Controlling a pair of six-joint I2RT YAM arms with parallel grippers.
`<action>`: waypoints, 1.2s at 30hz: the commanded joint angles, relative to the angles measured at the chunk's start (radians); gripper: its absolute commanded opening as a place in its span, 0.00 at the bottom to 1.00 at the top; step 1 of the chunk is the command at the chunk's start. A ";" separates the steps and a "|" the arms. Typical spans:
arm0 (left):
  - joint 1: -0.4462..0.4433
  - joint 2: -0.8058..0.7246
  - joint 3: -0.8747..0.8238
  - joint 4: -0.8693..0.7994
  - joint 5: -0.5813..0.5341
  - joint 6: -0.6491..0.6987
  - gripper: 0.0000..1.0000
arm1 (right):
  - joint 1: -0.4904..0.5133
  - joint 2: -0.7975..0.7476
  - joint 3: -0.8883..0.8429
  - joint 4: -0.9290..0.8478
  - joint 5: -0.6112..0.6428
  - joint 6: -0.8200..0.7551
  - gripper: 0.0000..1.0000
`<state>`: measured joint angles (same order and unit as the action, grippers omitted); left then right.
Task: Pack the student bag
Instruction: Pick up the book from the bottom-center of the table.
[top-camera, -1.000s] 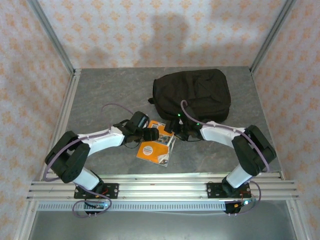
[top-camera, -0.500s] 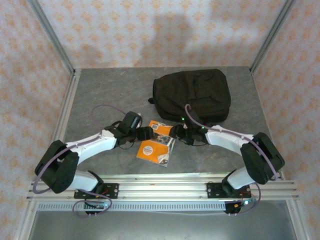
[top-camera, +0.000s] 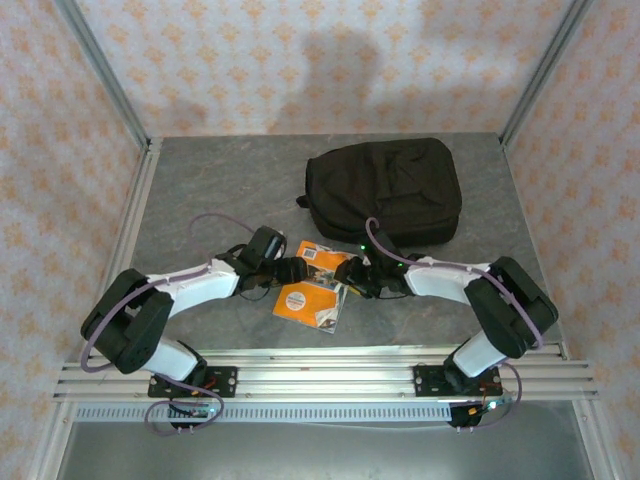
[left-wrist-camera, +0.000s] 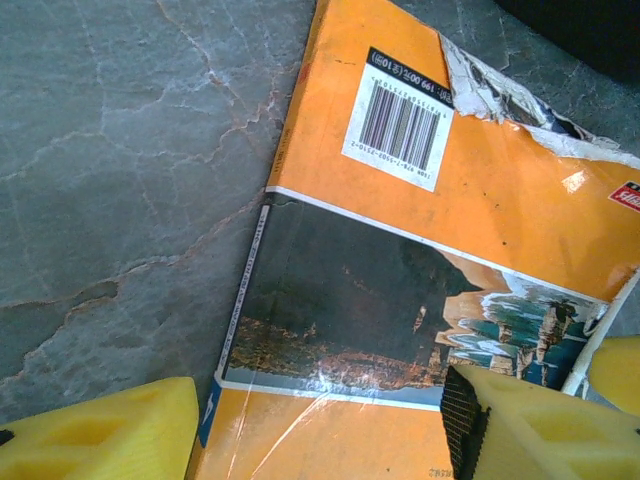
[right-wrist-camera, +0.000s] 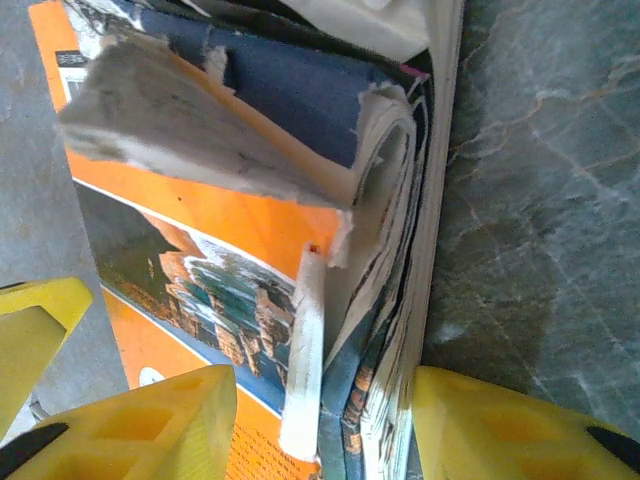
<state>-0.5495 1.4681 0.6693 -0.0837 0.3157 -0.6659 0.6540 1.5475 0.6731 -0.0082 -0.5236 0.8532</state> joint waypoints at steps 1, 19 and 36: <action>0.004 0.029 -0.014 0.041 0.020 -0.014 0.67 | 0.007 0.026 0.012 0.010 0.007 0.001 0.48; 0.003 0.069 -0.023 0.219 0.270 -0.101 0.65 | 0.009 0.097 0.056 -0.077 0.042 -0.084 0.48; 0.003 -0.118 -0.115 0.354 0.349 -0.256 0.65 | -0.031 0.097 0.025 -0.039 0.031 -0.101 0.48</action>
<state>-0.5434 1.3308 0.5949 0.1890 0.6266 -0.8711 0.6312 1.5951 0.7265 -0.0853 -0.5587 0.7731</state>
